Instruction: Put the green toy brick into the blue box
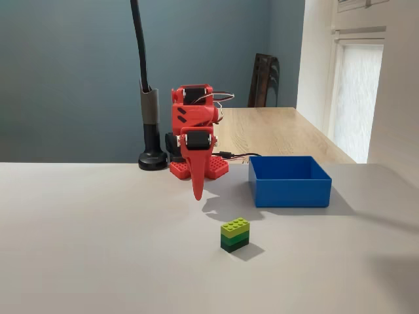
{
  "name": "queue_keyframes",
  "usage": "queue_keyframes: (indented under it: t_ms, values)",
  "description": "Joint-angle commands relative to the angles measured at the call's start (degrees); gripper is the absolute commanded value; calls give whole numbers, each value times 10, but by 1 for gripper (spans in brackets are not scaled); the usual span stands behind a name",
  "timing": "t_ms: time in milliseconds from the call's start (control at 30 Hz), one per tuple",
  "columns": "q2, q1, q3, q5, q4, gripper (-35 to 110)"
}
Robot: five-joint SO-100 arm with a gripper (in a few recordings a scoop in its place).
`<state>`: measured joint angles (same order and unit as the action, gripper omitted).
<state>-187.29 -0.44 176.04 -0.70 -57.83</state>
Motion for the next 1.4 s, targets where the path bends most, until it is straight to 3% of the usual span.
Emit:
queue_keyframes:
  t_ms: [0,1367]
  values:
    - [-5,-5,6,-2,6,0]
    - [-1,-9,-43,-38,39,0]
